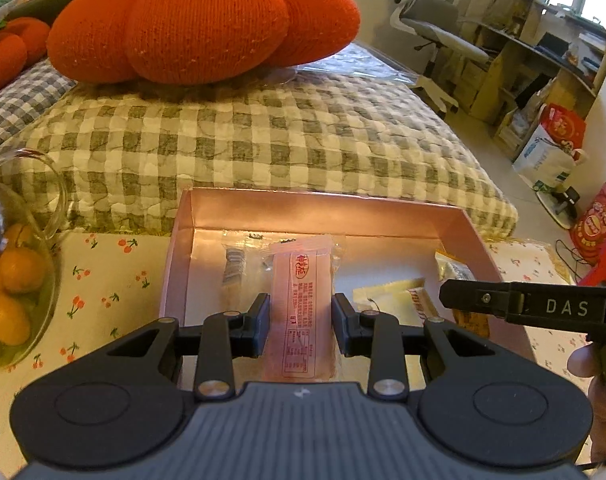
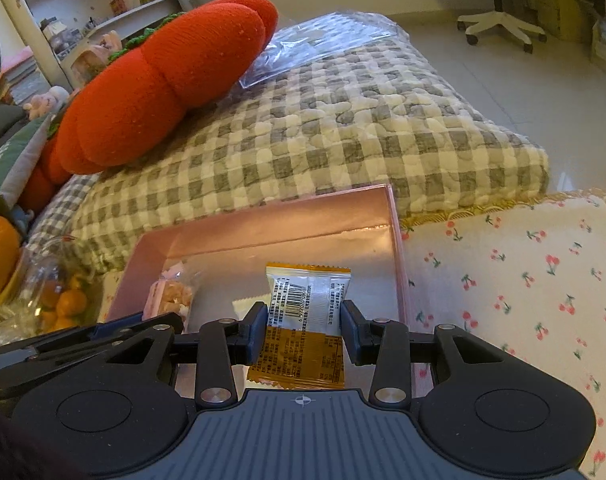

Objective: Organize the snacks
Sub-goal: 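Carry both packets into the silver box and open both tools, then withdraw both tools from the box toward the remaining snacks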

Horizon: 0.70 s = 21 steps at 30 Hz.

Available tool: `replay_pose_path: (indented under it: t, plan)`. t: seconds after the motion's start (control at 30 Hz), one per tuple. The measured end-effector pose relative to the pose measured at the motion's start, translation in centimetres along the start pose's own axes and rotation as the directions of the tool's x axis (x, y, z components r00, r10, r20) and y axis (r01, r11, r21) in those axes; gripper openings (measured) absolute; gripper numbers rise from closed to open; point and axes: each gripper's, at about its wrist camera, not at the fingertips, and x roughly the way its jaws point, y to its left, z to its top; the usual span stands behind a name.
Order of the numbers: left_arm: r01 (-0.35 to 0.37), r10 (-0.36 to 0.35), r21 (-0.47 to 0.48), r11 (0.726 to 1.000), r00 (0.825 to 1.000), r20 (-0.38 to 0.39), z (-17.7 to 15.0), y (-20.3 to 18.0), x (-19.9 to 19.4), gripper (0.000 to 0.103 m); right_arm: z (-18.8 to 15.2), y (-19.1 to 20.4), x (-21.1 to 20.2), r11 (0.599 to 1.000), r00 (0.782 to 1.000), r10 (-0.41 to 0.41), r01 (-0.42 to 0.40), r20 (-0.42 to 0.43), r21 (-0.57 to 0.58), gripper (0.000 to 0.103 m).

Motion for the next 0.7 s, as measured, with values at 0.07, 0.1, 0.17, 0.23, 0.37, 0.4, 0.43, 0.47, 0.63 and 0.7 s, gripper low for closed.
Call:
replay_pose_path:
  t: [0.07,0.1,0.17,0.23,0.37,0.4,0.43,0.47,0.63,0.7]
  plan:
    - [0.005,-0.005,0.003,1.0,1.0,0.004,0.1,0.1,0.3,0.03,0.2,-0.1,0.6,1.0,1.0,-0.005,0.005,0.0,-0.003,0.039]
    - [0.007,-0.007,0.005,1.0,1.0,0.005,0.2,0.1,0.5,0.03,0.2,-0.2,0.9,1.0,1.0,-0.007,0.007,0.001,-0.002,0.039]
    - [0.005,-0.005,0.012,1.0,1.0,0.009,0.2,0.0,0.7,0.03,0.3,-0.3,1.3,1.0,1.0,-0.009,0.009,0.001,0.003,0.039]
    - [0.007,-0.007,0.023,1.0,1.0,0.011,0.2,0.0,0.9,0.03,0.4,-0.4,1.7,1.0,1.0,-0.009,0.009,-0.001,0.01,0.039]
    - [0.009,-0.009,0.035,0.999,1.0,0.016,0.3,-0.1,1.0,0.03,0.6,-0.5,1.9,1.0,1.0,-0.009,0.009,0.005,0.016,0.041]
    - [0.01,-0.01,0.036,0.999,1.0,0.017,0.3,-0.1,1.1,0.03,0.6,-0.5,1.9,1.0,1.0,-0.009,0.009,0.011,0.018,0.041]
    - [0.011,-0.012,0.038,0.999,1.0,0.016,0.4,-0.1,1.2,0.03,0.6,-0.5,1.8,1.0,1.0,-0.007,0.006,0.016,0.019,0.041]
    - [0.02,-0.021,0.035,0.999,1.0,0.014,0.3,0.0,1.1,0.032,0.7,-0.5,1.6,1.0,1.0,-0.003,0.002,0.019,0.022,0.043]
    - [0.02,-0.021,0.037,0.999,1.0,0.023,0.2,-0.3,0.4,0.06,0.7,-0.9,0.4,0.998,0.999,0.021,-0.023,0.036,0.054,0.071]
    - [0.015,-0.016,0.048,0.999,1.0,0.02,0.3,-0.5,-0.1,0.064,0.7,-0.9,0.0,0.998,0.999,0.018,-0.02,0.034,0.06,0.071]
